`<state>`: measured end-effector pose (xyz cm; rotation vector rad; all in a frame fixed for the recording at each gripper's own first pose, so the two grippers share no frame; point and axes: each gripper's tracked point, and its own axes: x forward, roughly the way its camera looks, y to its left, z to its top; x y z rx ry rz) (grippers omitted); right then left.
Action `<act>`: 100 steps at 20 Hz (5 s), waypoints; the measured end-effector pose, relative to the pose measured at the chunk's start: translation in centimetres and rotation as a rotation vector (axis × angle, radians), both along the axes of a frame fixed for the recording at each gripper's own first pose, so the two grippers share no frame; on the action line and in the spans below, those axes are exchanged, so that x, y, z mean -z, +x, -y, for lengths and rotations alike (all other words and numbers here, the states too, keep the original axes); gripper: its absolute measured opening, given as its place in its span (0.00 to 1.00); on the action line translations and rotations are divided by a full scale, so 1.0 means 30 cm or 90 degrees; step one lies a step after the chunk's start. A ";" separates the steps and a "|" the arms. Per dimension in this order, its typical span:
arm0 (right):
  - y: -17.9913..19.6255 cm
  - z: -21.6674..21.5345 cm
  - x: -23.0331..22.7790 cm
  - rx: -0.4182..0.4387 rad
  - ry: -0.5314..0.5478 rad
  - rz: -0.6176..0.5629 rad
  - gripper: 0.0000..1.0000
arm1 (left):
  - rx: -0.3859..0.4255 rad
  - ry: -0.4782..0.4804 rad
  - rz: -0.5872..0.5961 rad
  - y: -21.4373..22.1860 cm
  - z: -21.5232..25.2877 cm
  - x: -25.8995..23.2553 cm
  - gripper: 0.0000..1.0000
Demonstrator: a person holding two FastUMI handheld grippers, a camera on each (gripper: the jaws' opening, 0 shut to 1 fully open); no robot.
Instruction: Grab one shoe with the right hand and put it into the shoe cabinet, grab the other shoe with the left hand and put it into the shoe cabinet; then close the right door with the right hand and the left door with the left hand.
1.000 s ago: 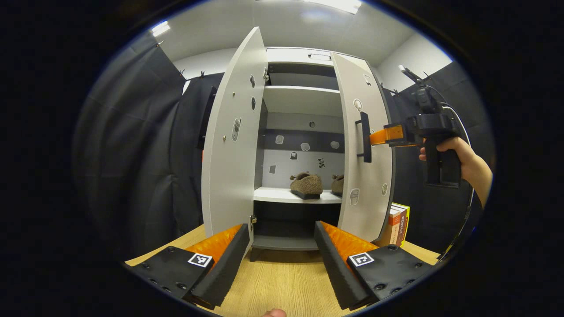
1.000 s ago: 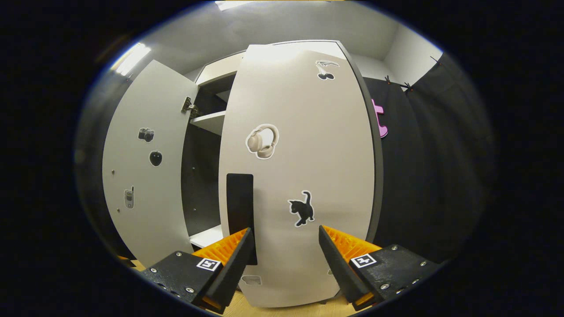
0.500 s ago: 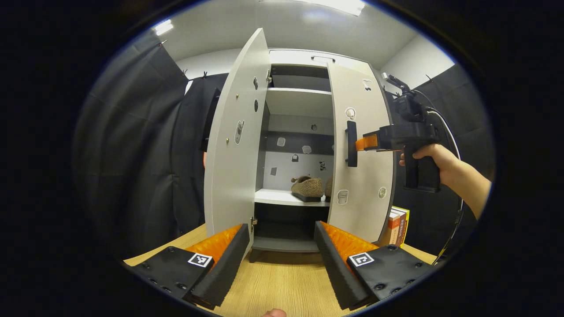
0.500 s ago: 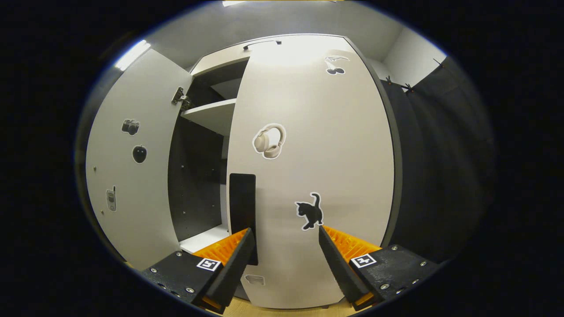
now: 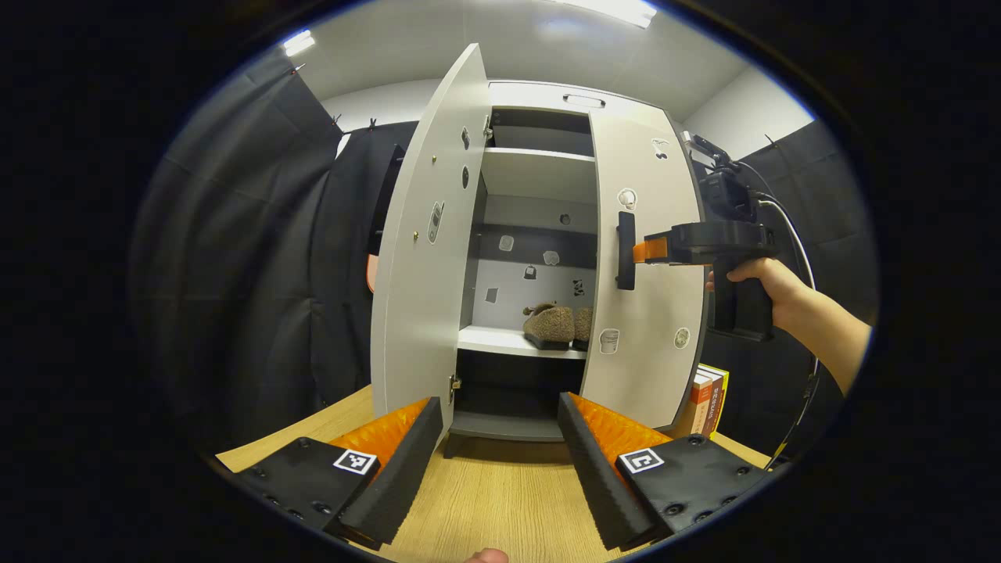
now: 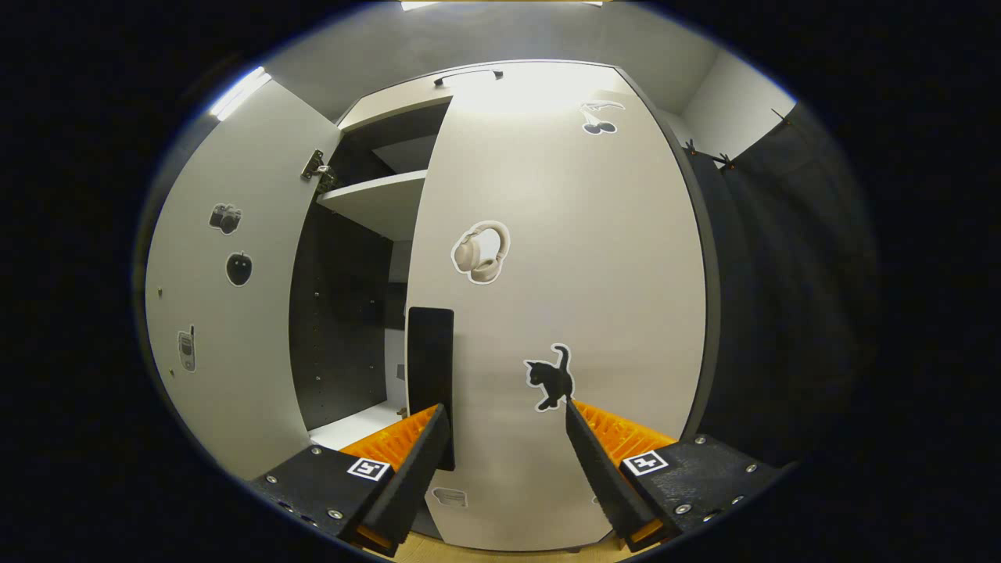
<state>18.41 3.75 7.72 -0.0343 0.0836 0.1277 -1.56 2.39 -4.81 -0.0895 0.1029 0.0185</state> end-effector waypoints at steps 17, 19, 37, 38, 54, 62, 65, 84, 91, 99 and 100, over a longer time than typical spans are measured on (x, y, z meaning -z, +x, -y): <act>-0.459 0.163 0.081 0.045 -0.028 0.033 0.93 | 0.022 -0.007 0.010 0.008 0.067 -0.046 0.97; -0.524 0.174 0.119 0.061 -0.022 0.022 0.93 | 0.021 -0.011 0.012 0.014 0.070 -0.061 0.94; -0.729 0.218 0.307 0.072 -0.002 -0.024 0.93 | -0.192 -0.028 0.080 0.081 -0.495 -0.360 0.97; -0.726 0.219 0.309 0.072 -0.002 -0.024 0.93 | -0.213 -0.025 0.085 0.106 -0.554 -0.389 0.97; -0.731 0.316 0.332 0.118 0.012 -0.035 0.93 | -0.220 0.126 0.097 0.335 -0.683 -0.498 0.93; -0.722 0.301 0.341 0.101 0.013 -0.036 0.93 | -0.213 0.059 0.084 0.326 -0.655 -0.480 0.96; -0.721 0.304 0.349 0.097 0.014 -0.042 0.93 | -0.207 0.067 0.089 0.319 -0.616 -0.484 0.93; -0.797 0.419 0.335 0.155 0.007 -0.047 0.93 | 0.022 0.023 0.104 0.475 -0.074 -0.483 0.96; -0.804 0.464 0.316 0.179 0.011 -0.042 0.93 | 0.091 0.000 0.076 0.561 0.086 -0.432 0.94; -0.816 0.506 0.318 0.203 0.003 -0.042 0.93 | 0.103 0.004 0.046 0.681 0.139 -0.335 0.94; -0.815 0.508 0.321 0.205 0.003 -0.043 0.93 | 0.105 0.008 0.045 0.695 0.147 -0.335 0.97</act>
